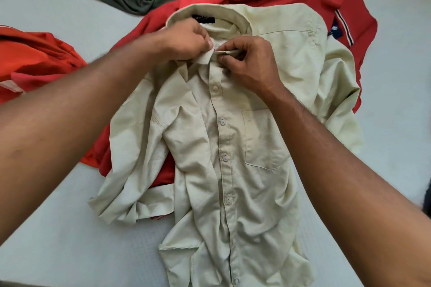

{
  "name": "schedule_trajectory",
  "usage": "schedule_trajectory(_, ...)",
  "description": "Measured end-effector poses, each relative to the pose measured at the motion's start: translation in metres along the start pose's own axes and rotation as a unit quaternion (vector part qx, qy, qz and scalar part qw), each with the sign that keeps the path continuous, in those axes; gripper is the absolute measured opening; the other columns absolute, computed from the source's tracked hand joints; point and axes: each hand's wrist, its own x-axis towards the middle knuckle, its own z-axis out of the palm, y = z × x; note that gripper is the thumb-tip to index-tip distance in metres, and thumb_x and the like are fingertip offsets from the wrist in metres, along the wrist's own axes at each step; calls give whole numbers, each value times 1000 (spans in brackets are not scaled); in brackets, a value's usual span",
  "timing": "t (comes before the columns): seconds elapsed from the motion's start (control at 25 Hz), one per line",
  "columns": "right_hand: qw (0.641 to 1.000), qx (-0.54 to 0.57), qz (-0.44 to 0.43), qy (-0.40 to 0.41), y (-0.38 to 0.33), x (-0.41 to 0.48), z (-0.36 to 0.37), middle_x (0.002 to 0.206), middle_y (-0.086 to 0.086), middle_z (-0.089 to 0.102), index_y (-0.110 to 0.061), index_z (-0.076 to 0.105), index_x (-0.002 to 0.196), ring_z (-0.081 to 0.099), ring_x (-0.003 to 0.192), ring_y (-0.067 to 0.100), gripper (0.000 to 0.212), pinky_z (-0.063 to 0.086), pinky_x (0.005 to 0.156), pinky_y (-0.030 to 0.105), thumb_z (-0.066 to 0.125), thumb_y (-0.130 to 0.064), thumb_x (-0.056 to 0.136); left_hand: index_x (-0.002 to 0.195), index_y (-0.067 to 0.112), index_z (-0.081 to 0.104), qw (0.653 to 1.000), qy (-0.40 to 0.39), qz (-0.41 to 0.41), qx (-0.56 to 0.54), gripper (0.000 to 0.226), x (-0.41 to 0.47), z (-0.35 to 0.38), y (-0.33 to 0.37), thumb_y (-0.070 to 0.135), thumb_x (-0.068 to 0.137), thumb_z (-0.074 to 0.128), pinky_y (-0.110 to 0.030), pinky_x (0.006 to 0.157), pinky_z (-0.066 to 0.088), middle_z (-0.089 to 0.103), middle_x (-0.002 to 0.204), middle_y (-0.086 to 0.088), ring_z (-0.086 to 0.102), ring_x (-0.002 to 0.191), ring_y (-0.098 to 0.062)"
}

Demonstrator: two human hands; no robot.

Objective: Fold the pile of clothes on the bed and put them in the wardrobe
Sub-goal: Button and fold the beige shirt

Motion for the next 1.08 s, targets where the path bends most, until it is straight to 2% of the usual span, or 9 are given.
schedule_trajectory(0.2, 999, 42, 10, 12, 10, -6, 0, 87, -15, 74, -18, 82, 97, 70, 80, -4, 16, 54, 74, 16, 78, -16, 81, 75, 20, 60, 979, 24, -55, -195, 19, 5, 20, -10, 12, 92, 56, -19, 46, 34, 50, 53, 11, 40, 42, -2)
schedule_trajectory(0.28, 997, 74, 28, 3, 10, -5, 1, 85, -11, 77, -21, 81, 96, 74, 80, 1, 17, 61, 77, 29, 81, -18, 79, 77, 21, 61, 978, 14, -63, -199, 17, 6, 18, -12, 14, 92, 57, -19, 40, 30, 48, 56, 8, 38, 41, -3)
schedule_trajectory(0.36, 993, 104, 50, -12, 10, -2, 1, 81, -3, 79, -28, 79, 93, 77, 77, 19, 20, 63, 76, 48, 83, -23, 75, 81, 19, 64, 981, 8, -67, -181, 11, 7, 20, -13, 17, 91, 59, -19, 40, 30, 49, 62, 2, 40, 45, -6)
schedule_trajectory(0.48, 990, 120, 62, -34, 13, 0, 1, 78, 4, 78, -25, 79, 96, 75, 73, 32, 24, 61, 73, 56, 85, -25, 73, 85, 17, 66, 975, 14, -88, -203, 9, 11, 21, -15, 19, 91, 60, -20, 41, 32, 53, 68, -2, 43, 48, -8)
schedule_trajectory(0.64, 986, 136, 67, -64, 8, 2, 0, 73, -1, 77, -16, 80, 92, 69, 61, 14, 14, 61, 67, 46, 84, -17, 78, 87, 12, 68, 978, 25, -53, -200, 11, 8, 24, -17, 21, 85, 62, -23, 46, 36, 57, 72, -8, 46, 49, -8)
schedule_trajectory(0.76, 973, 189, 99, -86, 0, 5, -5, 63, 1, 71, -1, 76, 85, 61, 52, 11, 7, 53, 56, 27, 82, -1, 81, 94, 13, 69, 967, 189, 102, -135, 12, -8, 36, -19, 18, 84, 64, -16, 59, 46, 61, 83, 4, 55, 62, 2)
schedule_trajectory(0.84, 972, 183, 106, -103, -3, 6, -8, 62, 1, 70, -2, 76, 83, 61, 52, 10, 7, 53, 56, 25, 83, -2, 81, 97, 12, 70, 933, 295, 190, -79, 17, -22, 40, -18, 17, 82, 66, -12, 65, 47, 61, 95, 2, 58, 68, -1)
schedule_trajectory(1.0, 971, 161, 133, -115, -3, 10, -11, 62, 3, 71, -4, 76, 81, 64, 54, 11, 9, 54, 57, 24, 81, 3, 78, 98, 10, 75, 945, 254, 205, -25, 19, -35, 63, -24, 16, 83, 65, -28, 75, 56, 70, 95, -1, 66, 78, -11)
schedule_trajectory(1.08, 973, 135, 138, -124, -2, 12, -11, 62, 5, 71, -5, 76, 79, 62, 53, 13, 11, 54, 56, 26, 82, 4, 76, 100, 11, 72, 940, 283, 188, 8, 19, -33, 78, -31, 14, 84, 61, -33, 80, 54, 69, 99, 0, 64, 88, -14)
